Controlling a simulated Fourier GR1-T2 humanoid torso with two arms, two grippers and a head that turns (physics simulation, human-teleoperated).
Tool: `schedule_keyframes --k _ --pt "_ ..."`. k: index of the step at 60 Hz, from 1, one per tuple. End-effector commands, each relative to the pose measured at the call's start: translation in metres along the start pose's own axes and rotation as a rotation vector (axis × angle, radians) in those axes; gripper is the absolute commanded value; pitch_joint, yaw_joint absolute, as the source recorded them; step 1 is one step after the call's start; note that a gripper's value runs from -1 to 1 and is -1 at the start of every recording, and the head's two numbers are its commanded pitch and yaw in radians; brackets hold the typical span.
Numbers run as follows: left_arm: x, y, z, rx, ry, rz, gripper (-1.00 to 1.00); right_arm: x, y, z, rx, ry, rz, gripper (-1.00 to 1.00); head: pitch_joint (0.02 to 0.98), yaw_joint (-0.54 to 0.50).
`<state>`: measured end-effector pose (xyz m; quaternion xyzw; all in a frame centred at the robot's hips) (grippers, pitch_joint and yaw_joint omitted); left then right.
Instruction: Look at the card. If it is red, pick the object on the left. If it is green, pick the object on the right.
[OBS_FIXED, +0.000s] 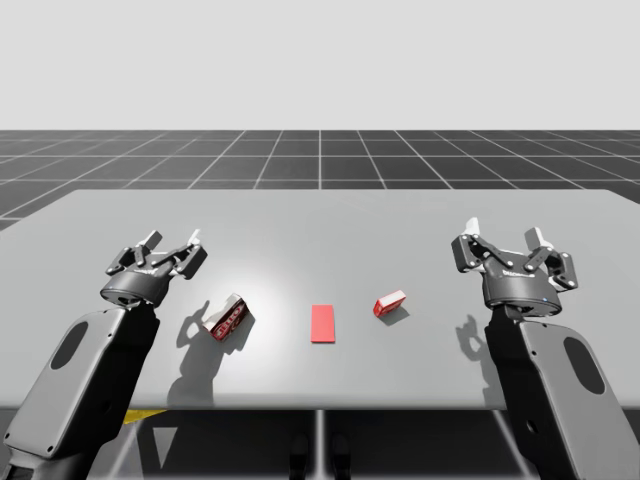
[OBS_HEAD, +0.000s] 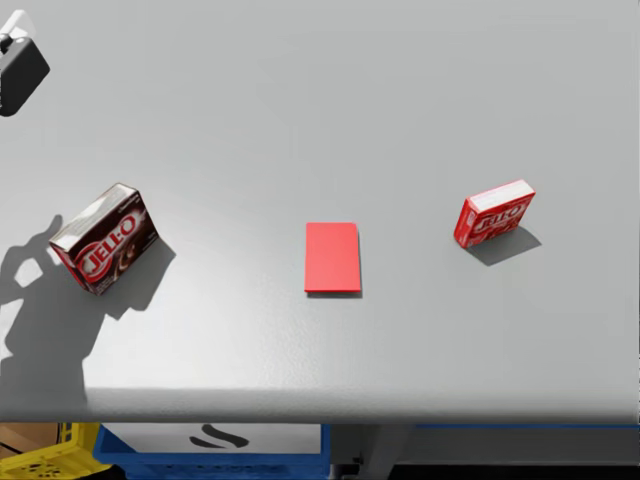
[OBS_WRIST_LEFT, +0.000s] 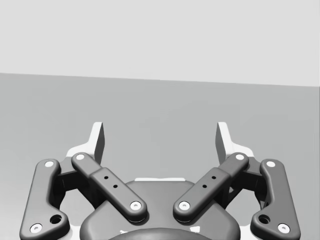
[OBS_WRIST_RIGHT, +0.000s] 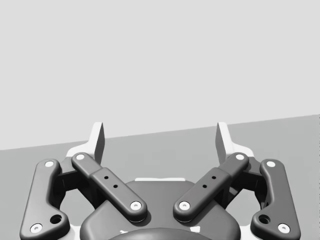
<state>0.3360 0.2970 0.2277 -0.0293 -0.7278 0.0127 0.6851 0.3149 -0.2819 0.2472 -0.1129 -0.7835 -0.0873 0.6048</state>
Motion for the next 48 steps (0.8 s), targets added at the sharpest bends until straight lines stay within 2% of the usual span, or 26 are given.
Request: schedule_keyframes --k 1,28,48 --pt "0.0002 -0.0005 -0.0002 -0.001 -0.001 -0.003 -1.00 -0.0005 -0.0004 -0.0002 -0.003 -0.003 0.013 -1.00 0.937 0.01" --pt "0.0004 -0.0009 0.0003 -0.001 -0.002 -0.002 -1.00 -0.0018 0.0023 0.0025 0.000 -0.006 0.021 -1.00 0.930 0.03" --pt "0.0009 -0.0008 0.0006 0.000 -0.003 0.001 -1.00 -0.0039 0.0036 0.0008 0.008 -0.003 0.025 -1.00 0.911 0.27"
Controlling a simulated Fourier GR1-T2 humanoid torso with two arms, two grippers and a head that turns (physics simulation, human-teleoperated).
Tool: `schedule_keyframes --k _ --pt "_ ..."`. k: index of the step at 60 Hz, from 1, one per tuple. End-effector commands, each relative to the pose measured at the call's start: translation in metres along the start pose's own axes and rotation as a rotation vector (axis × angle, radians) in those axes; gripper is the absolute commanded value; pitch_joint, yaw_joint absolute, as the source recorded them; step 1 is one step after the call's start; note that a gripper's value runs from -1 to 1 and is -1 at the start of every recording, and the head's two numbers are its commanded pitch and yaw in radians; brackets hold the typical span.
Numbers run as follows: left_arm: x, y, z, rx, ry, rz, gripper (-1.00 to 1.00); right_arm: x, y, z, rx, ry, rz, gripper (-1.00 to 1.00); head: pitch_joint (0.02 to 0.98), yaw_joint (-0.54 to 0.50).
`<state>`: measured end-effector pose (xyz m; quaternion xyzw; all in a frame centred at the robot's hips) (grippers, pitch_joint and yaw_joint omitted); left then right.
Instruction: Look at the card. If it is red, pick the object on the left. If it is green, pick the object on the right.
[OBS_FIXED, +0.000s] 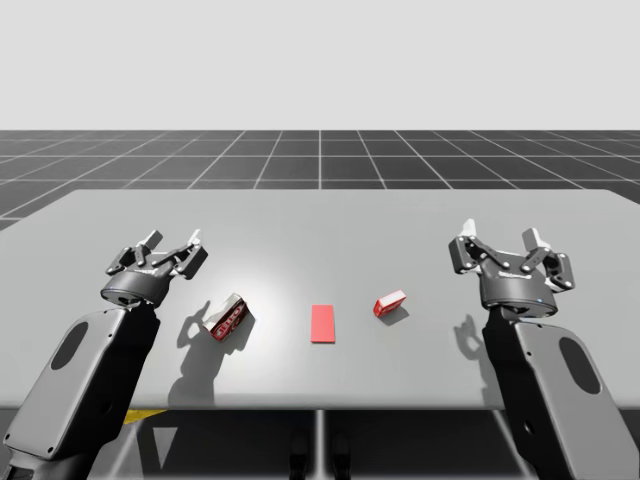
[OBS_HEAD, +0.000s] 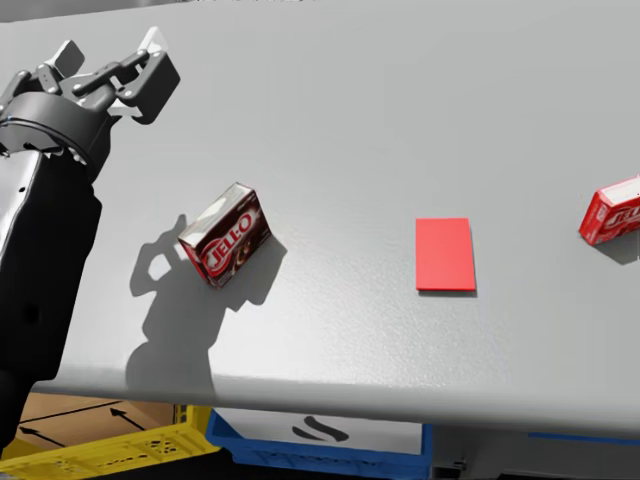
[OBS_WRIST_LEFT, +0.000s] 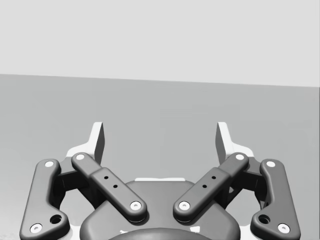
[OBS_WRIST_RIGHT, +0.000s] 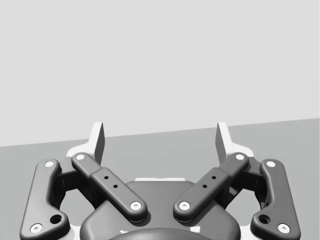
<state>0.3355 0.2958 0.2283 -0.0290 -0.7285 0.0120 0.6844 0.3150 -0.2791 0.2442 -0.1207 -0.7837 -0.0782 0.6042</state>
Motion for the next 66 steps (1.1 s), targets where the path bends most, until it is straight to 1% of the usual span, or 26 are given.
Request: schedule_keyframes --k 1,13,27,32,36,37,40,42,45,53,54,60,64,66 --pt "0.001 0.001 0.000 0.000 -0.001 0.003 -1.00 -0.001 0.001 -0.001 0.003 0.002 0.002 -1.00 0.911 0.28" --pt "0.002 0.000 0.001 -0.002 -0.003 0.007 -1.00 -0.002 0.001 -0.001 0.005 0.005 0.001 -1.00 0.919 0.37" --pt "0.003 -0.001 0.003 -0.015 -0.002 0.013 -1.00 -0.002 0.000 -0.001 0.003 0.006 -0.001 -1.00 0.912 0.37" --pt "0.004 -0.004 0.004 -0.025 0.005 0.019 -1.00 -0.001 0.000 -0.001 0.004 0.005 -0.003 -1.00 0.913 0.37" --pt "0.008 -0.007 0.008 -0.051 0.019 0.033 -1.00 -0.001 -0.001 -0.002 0.004 0.005 -0.005 -1.00 0.907 0.37" --pt "0.011 -0.008 0.010 -0.063 0.025 0.039 -1.00 -0.001 -0.001 -0.002 0.004 0.006 -0.006 -1.00 0.904 0.37" --pt "0.015 -0.009 0.014 -0.062 0.025 0.040 -1.00 -0.002 0.000 -0.002 0.005 0.007 -0.006 -1.00 0.900 0.37" --pt "0.023 -0.011 0.021 -0.090 0.030 0.052 -1.00 -0.002 0.000 -0.002 0.006 0.009 -0.005 -1.00 0.896 0.37" --pt "0.029 -0.013 0.030 -0.125 0.038 0.053 -1.00 -0.004 0.001 -0.002 0.007 0.012 -0.004 -1.00 0.891 0.37" --pt "0.036 -0.017 0.051 -0.199 0.060 0.021 -1.00 -0.007 0.002 -0.003 0.009 0.019 0.002 -1.00 0.891 0.38" --pt "0.035 -0.017 0.057 -0.220 0.070 0.010 -1.00 -0.008 0.002 -0.003 0.009 0.020 0.002 -1.00 0.890 0.38" --pt "0.035 -0.011 0.073 -0.271 0.076 0.002 -1.00 -0.008 0.002 -0.002 0.008 0.022 0.002 -1.00 0.890 0.38" --pt "0.034 -0.004 0.090 -0.321 0.102 0.029 -1.00 -0.009 0.003 -0.002 0.010 0.025 0.003 -1.00 0.893 0.38" --pt "0.032 -0.002 0.094 -0.333 0.109 0.032 -1.00 -0.009 0.003 -0.002 0.010 0.025 0.003 -1.00 0.894 0.38"
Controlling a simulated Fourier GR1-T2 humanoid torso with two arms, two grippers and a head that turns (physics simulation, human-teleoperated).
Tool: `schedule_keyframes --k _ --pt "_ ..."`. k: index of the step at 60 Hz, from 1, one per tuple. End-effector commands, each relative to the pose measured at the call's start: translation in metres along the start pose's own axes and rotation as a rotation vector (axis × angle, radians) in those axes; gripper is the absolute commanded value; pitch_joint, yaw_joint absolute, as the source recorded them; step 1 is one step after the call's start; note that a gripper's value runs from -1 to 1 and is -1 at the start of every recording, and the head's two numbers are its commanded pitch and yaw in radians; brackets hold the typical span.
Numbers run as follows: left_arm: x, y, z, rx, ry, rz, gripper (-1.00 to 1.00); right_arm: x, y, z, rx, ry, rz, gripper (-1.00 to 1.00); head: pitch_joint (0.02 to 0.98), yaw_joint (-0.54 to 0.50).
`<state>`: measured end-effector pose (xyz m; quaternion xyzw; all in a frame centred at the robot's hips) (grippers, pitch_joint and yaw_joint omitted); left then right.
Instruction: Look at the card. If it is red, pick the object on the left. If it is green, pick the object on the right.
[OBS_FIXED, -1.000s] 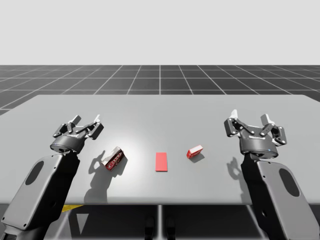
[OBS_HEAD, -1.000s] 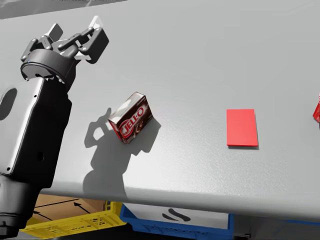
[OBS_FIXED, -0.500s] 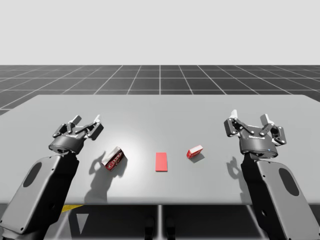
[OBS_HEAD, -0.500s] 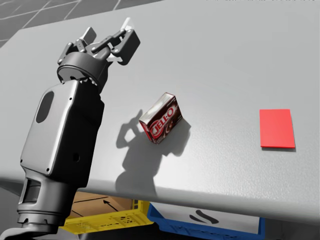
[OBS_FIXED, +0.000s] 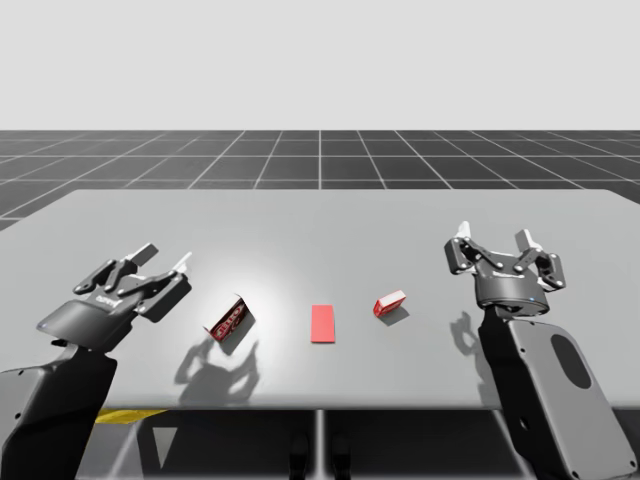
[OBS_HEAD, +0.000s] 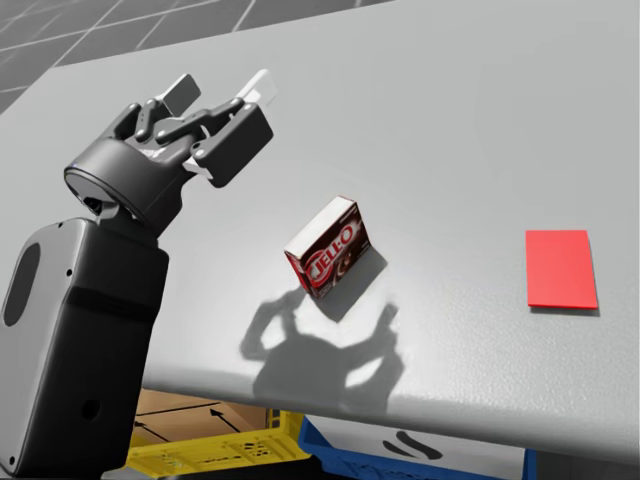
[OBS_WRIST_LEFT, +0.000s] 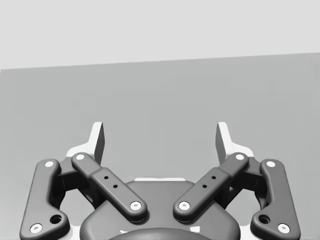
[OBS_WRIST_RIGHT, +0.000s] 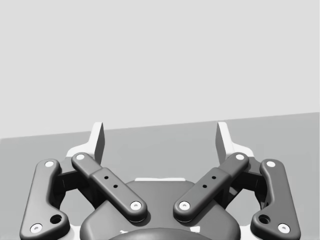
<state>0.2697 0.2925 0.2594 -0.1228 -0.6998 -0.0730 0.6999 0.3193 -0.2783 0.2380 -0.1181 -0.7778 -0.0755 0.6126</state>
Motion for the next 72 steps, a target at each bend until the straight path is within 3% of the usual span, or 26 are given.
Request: schedule_keyframes --k 1,8,10,22,43,72 --pt "-0.006 -0.002 0.033 -0.086 0.041 0.011 -1.00 -0.002 0.001 0.000 0.001 0.005 0.002 -1.00 0.894 0.38" --pt "-0.024 0.000 0.055 -0.134 0.070 -0.040 -1.00 -0.002 0.001 -0.001 0.002 0.003 0.000 -1.00 0.894 0.39" --pt "-0.033 0.001 0.062 -0.148 0.092 -0.086 -1.00 -0.002 0.001 -0.001 0.002 0.002 0.000 -1.00 0.893 0.39" --pt "-0.063 0.001 0.085 -0.171 0.184 -0.134 -1.00 -0.004 0.003 -0.002 0.008 0.006 0.003 -1.00 0.894 0.39" --pt "-0.103 0.001 0.086 -0.208 0.321 -0.095 -1.00 -0.003 0.004 -0.003 0.011 0.004 0.002 -1.00 0.895 0.39" --pt "-0.112 -0.012 0.042 -0.219 0.339 -0.071 -1.00 -0.001 0.004 -0.003 0.010 -0.002 -0.003 -1.00 0.895 0.37"
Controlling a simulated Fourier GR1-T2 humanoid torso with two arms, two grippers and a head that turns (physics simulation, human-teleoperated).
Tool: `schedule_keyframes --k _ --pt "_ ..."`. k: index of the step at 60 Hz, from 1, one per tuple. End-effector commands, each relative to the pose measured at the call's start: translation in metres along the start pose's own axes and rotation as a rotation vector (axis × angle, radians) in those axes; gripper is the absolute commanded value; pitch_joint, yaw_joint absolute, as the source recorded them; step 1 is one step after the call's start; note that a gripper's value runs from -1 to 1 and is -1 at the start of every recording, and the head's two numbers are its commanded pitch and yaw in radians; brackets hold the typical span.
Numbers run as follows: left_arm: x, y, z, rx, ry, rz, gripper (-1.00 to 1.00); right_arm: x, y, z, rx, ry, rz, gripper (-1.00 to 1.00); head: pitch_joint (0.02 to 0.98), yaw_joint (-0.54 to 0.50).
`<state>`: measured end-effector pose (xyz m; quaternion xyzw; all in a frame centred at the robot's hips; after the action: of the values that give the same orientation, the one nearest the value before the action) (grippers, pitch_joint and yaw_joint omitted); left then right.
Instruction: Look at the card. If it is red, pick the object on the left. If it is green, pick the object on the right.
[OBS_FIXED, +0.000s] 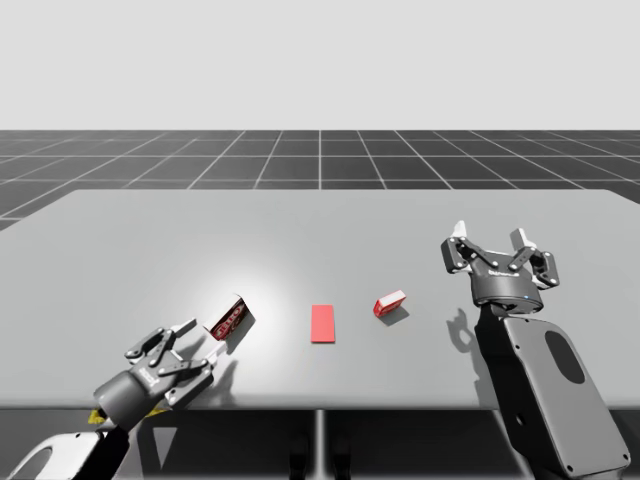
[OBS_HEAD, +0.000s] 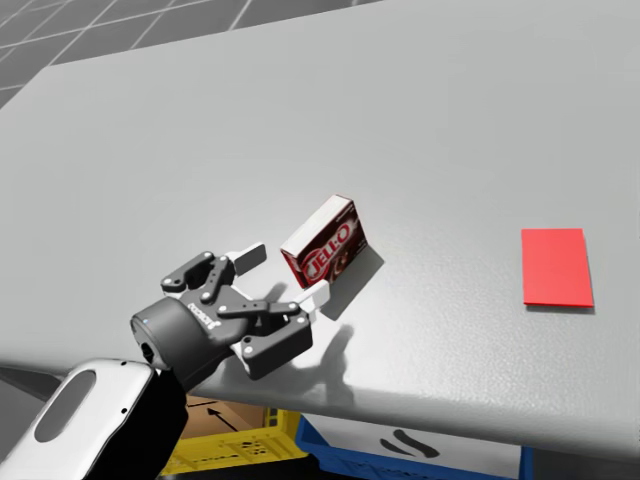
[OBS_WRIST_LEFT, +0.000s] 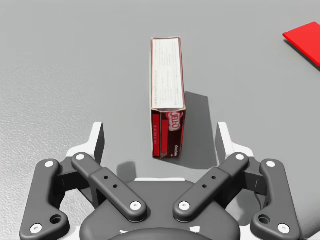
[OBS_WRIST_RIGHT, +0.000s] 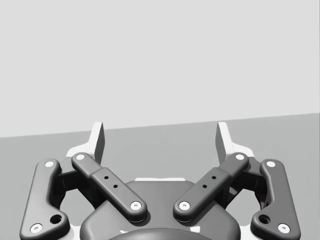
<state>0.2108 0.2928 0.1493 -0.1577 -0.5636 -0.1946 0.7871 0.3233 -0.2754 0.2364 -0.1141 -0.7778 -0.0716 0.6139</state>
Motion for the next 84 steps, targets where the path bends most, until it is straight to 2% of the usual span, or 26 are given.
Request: schedule_keyframes --k 1,13,21,24,25,26,27,28,29,30,31,32,33,46,63,70,77,84 --pt "0.004 0.000 -0.017 0.000 0.000 0.007 -1.00 0.001 0.000 0.000 -0.002 -0.004 -0.002 -1.00 0.894 0.37" --pt "0.011 -0.001 -0.040 -0.006 0.012 0.013 -1.00 0.003 -0.001 0.000 -0.003 -0.005 -0.006 -1.00 0.894 0.36" --pt "0.011 -0.001 -0.053 -0.001 0.037 0.034 -1.00 0.005 -0.002 0.001 -0.005 -0.009 -0.011 -1.00 0.891 0.36" --pt "0.009 -0.001 -0.054 0.004 0.043 0.028 -0.96 0.005 -0.002 0.001 -0.006 -0.008 -0.012 -1.00 0.890 0.36" --pt "0.006 0.000 -0.056 0.011 0.054 0.017 -0.74 0.005 -0.002 0.001 -0.006 -0.009 -0.012 -1.00 0.890 0.35" --pt "0.005 0.000 -0.056 0.015 0.058 0.011 -0.58 0.005 -0.002 0.001 -0.006 -0.009 -0.013 -1.00 0.890 0.35" --pt "0.004 0.001 -0.056 0.017 0.062 0.007 -0.50 0.005 -0.002 0.001 -0.007 -0.009 -0.013 -1.00 0.889 0.35" --pt "0.002 0.001 -0.056 0.018 0.068 0.008 -0.27 0.006 -0.003 0.001 -0.007 -0.010 -0.013 -1.00 0.889 0.35" --pt "0.001 0.001 -0.056 0.016 0.070 0.012 -0.12 0.006 -0.003 0.001 -0.007 -0.010 -0.014 -1.00 0.888 0.35" --pt "0.000 0.001 -0.055 0.010 0.077 0.018 0.41 0.006 -0.003 0.001 -0.007 -0.010 -0.014 -1.00 0.888 0.35" --pt "-0.001 0.001 -0.055 0.009 0.082 0.019 0.72 0.006 -0.003 0.001 -0.007 -0.011 -0.014 -1.00 0.888 0.35" --pt "-0.004 0.001 -0.055 0.011 0.097 0.007 0.93 0.006 -0.003 0.001 -0.008 -0.011 -0.015 -1.00 0.887 0.35" --pt "-0.005 0.001 -0.054 0.009 0.099 0.003 0.96 0.006 -0.003 0.001 -0.008 -0.011 -0.015 -1.00 0.886 0.35" --pt "-0.008 -0.001 -0.052 -0.011 0.110 -0.009 1.00 0.007 -0.003 0.001 -0.008 -0.014 -0.012 -1.00 0.847 0.36" --pt "-0.011 -0.003 -0.051 -0.030 0.109 -0.030 1.00 0.006 -0.003 0.002 -0.013 -0.015 -0.004 -1.00 0.567 0.39" --pt "-0.009 -0.006 -0.050 -0.037 0.107 -0.040 1.00 0.006 -0.003 0.003 -0.015 -0.015 -0.003 -1.00 0.479 0.40" --pt "-0.006 -0.007 -0.049 -0.040 0.103 -0.051 1.00 0.006 -0.004 0.003 -0.015 -0.016 -0.004 -1.00 0.448 0.41" --pt "0.016 -0.008 -0.043 -0.041 0.069 -0.083 1.00 0.006 -0.005 0.003 -0.014 -0.015 -0.009 -1.00 0.437 0.41"
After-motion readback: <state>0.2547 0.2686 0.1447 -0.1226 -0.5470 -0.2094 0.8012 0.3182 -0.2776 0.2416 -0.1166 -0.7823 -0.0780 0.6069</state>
